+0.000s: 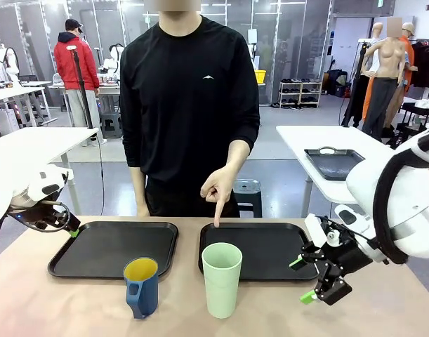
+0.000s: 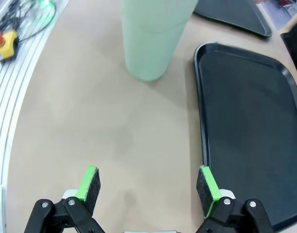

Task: Sort and store the cups by type.
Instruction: Pick up the Reusable plastic cup.

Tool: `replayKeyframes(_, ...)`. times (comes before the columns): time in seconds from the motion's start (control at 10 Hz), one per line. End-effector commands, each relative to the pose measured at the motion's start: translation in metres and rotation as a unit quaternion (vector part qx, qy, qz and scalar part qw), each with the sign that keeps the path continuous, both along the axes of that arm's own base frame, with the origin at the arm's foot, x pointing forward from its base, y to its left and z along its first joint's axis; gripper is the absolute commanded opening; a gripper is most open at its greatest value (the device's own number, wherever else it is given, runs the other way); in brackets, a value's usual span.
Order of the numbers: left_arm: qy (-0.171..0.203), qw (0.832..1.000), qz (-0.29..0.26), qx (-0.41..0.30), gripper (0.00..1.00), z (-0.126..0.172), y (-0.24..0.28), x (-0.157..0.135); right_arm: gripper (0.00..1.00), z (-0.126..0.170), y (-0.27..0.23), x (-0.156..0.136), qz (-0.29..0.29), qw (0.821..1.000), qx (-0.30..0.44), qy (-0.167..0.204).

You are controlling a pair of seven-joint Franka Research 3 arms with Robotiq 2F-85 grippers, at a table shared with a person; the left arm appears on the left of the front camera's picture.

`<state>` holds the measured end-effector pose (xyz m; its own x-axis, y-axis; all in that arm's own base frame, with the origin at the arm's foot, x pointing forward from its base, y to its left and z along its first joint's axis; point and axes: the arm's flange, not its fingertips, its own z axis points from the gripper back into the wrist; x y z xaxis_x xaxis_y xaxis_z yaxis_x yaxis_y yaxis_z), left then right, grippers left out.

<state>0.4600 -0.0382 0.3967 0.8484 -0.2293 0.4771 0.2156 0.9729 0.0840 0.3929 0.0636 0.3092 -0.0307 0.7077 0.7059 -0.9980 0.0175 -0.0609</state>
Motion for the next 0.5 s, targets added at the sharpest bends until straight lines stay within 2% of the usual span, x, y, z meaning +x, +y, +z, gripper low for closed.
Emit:
replayKeyframes(0.0, 0.0, 1.0, 0.001, -0.001, 1.0, 0.0, 0.001, 0.0, 1.0, -0.026, 0.006, 0.005, -0.002, 0.999, 0.052, -0.007)
replayKeyframes(0.2, 0.0, 1.0, 0.001, -0.001, 1.0, 0.0, 0.001, 0.0, 1.0, -0.036, 0.012, 0.008, 0.008, 0.993, 0.118, -0.021)
replayKeyframes(0.4, 0.0, 1.0, 0.001, -0.001, 1.0, 0.0, 0.001, 0.0, 1.0, -0.047, 0.011, 0.014, 0.036, 0.981, 0.189, -0.004)
